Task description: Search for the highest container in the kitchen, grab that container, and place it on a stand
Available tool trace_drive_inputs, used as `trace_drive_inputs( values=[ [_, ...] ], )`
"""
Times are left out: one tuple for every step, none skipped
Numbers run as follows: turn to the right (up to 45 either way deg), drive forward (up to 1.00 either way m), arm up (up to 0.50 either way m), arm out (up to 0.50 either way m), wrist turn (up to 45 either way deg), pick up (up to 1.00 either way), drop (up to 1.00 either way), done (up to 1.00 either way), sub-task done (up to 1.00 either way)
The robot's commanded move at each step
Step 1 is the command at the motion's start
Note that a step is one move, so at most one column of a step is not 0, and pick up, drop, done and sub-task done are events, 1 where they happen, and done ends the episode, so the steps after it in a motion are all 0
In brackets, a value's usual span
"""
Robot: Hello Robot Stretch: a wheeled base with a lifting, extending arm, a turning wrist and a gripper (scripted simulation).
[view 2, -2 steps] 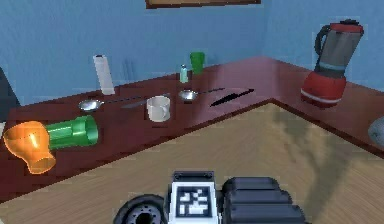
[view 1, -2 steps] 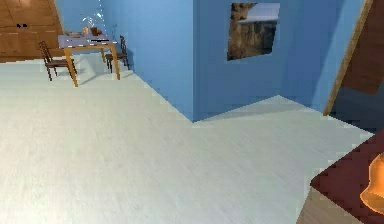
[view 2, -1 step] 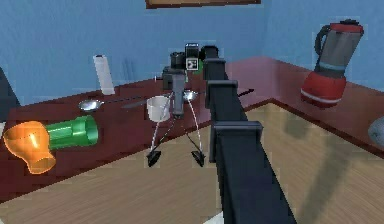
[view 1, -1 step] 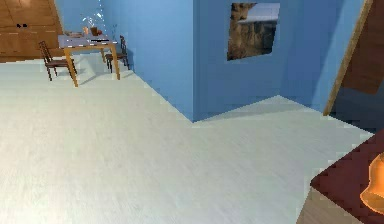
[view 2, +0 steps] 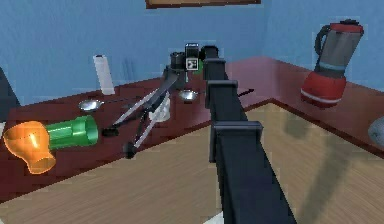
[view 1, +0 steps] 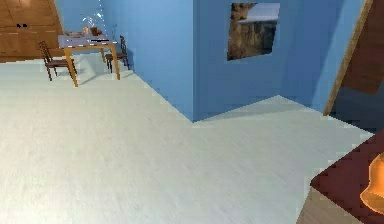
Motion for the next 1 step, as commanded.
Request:
trace_drive_inputs(
  values=[
    [0.0, 0.0, 0.0, 0.0, 45.0, 0.0, 0.0, 0.0, 0.0]
  ],
)
